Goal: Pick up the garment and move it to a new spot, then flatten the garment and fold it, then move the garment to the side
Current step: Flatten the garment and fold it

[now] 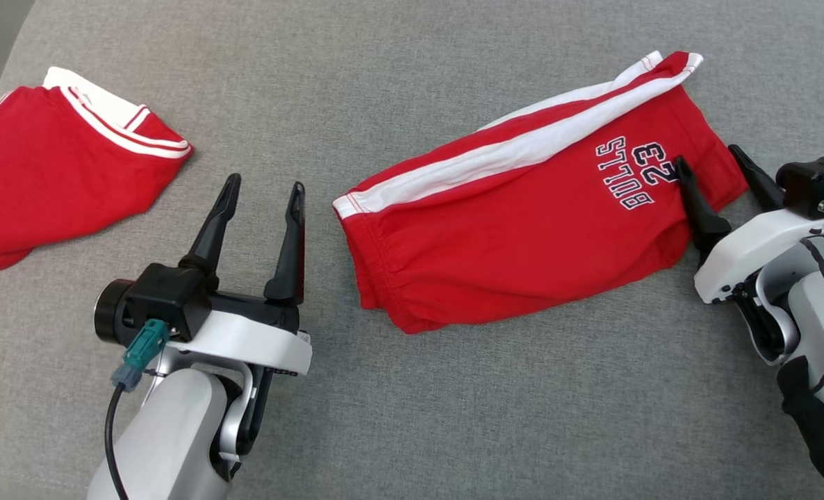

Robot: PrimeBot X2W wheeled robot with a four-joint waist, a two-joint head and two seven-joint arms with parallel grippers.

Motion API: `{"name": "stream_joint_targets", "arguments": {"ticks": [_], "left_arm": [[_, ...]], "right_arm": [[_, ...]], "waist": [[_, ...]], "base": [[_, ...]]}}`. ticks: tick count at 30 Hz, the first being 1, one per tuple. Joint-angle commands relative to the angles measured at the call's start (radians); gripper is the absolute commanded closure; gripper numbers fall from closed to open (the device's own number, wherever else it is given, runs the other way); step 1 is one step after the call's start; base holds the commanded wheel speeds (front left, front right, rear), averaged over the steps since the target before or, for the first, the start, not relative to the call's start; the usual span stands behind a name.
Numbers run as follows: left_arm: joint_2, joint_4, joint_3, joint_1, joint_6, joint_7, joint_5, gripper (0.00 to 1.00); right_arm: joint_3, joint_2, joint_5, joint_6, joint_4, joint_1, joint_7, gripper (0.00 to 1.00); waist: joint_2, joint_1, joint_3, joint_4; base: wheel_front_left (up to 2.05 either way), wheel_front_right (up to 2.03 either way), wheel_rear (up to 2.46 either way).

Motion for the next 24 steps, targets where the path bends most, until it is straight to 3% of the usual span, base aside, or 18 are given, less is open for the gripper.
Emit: {"name": "stream_joint_targets", "arguments": {"ticks": [1, 2, 3, 4, 5, 14, 24], "left_arm": [[-0.001, 0.003, 0.004, -0.022, -0.008, -0.005, 0.007, 0.0], [0.0, 0.005, 0.007, -0.022, -0.008, -0.005, 0.01, 0.0], [0.001, 0.005, 0.008, -0.022, -0.01, -0.005, 0.012, 0.0], [0.002, 0.006, 0.01, -0.023, -0.012, -0.005, 0.015, 0.0], [0.004, 0.008, 0.012, -0.023, -0.014, -0.005, 0.017, 0.0], [0.023, 0.015, 0.018, 0.001, -0.018, -0.005, 0.019, 0.0], [0.075, -0.022, 0.031, 0.063, 0.003, 0.032, 0.006, 0.0]], "right_arm": [[0.011, 0.004, 0.015, 0.0, 0.041, 0.014, 0.006, 0.0], [0.017, 0.007, 0.022, 0.0, 0.056, 0.015, 0.012, 0.03], [0.022, 0.012, 0.034, 0.0, 0.069, 0.017, 0.013, 0.36], [0.033, 0.017, 0.044, 0.0, 0.077, 0.019, 0.017, 0.89], [0.042, 0.021, 0.056, 0.0, 0.083, 0.019, 0.021, 1.0], [0.083, 0.026, 0.181, 0.0, 0.039, 0.061, -0.039, 1.0], [0.009, 0.03, 0.251, 0.0, -0.087, 0.254, -0.103, 1.0]], "waist": [[0.0, 0.0, 0.0, -0.007], [0.0, 0.0, -0.001, -0.011], [0.0, 0.0, -0.002, -0.016], [0.0, 0.0, -0.003, -0.021], [0.0, 0.0, -0.005, -0.026], [0.0, 0.0, -0.05, -0.082], [0.0, 0.0, -0.119, -0.174]], "base": [[0.0, 0.0, 0.0], [0.0, 0.0, 0.0], [0.0, 0.0, 0.0], [0.0, 0.0, 0.0], [0.0, 0.0, 0.0], [0.0, 0.0, 0.0], [0.0, 0.0, 0.0]]}}
